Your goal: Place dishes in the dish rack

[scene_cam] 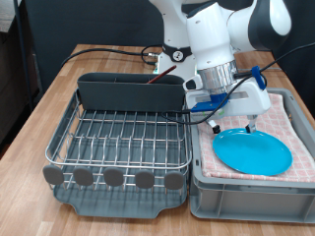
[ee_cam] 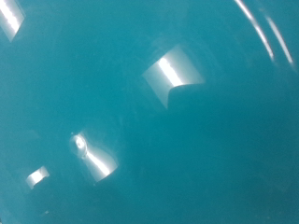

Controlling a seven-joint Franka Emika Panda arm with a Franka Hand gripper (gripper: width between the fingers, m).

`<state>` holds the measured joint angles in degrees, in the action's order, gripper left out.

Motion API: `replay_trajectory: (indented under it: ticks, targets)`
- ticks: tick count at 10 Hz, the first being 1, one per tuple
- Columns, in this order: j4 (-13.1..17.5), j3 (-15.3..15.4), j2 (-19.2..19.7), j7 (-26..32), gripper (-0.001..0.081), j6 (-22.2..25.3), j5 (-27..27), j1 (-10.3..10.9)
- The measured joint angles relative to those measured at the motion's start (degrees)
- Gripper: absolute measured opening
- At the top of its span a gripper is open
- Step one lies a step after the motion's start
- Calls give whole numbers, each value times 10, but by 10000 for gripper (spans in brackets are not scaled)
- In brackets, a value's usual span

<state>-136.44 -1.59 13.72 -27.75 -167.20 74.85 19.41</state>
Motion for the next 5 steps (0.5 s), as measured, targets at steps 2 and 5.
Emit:
replay_trajectory:
  ticks: [2,5]
  targets:
    - [7,2,5,1,802,0,2,0]
    - [18,6,19,-8,802,2,0,4]
